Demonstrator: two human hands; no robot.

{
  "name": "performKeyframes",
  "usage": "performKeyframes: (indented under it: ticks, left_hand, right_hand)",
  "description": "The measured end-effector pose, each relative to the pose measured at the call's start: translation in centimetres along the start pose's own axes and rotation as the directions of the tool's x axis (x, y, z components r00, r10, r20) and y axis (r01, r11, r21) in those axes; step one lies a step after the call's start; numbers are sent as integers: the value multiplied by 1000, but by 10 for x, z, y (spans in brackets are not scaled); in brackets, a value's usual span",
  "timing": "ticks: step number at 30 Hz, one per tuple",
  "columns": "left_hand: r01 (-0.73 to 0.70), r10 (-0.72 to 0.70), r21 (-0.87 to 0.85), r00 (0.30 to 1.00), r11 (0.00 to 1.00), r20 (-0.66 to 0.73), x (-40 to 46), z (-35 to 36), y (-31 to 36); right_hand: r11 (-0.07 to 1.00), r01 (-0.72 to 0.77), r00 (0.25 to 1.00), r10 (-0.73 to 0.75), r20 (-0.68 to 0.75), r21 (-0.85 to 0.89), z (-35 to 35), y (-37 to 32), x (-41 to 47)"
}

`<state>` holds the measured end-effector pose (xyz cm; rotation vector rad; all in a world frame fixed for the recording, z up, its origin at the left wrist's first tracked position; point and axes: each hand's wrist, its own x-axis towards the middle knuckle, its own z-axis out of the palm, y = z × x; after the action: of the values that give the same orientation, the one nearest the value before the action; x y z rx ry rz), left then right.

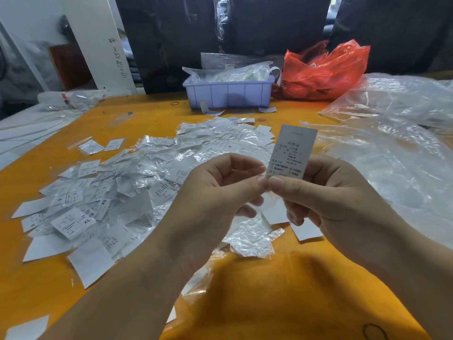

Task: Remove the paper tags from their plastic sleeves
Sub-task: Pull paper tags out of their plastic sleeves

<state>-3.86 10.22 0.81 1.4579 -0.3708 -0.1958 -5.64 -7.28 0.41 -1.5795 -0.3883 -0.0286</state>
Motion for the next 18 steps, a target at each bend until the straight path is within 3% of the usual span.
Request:
performKeyframes:
  ticks: [5,18]
  left_hand:
    - [3,-3,18,1000,1000,-20,1,-1,-2]
    - [-32,31,-13,996,999,-80,-4,1,0]
  right_hand:
    - [995,-62,997,64,-33,81,-5,1,2]
    - [1000,-12,984,10,-179,-7,-2,0,1]
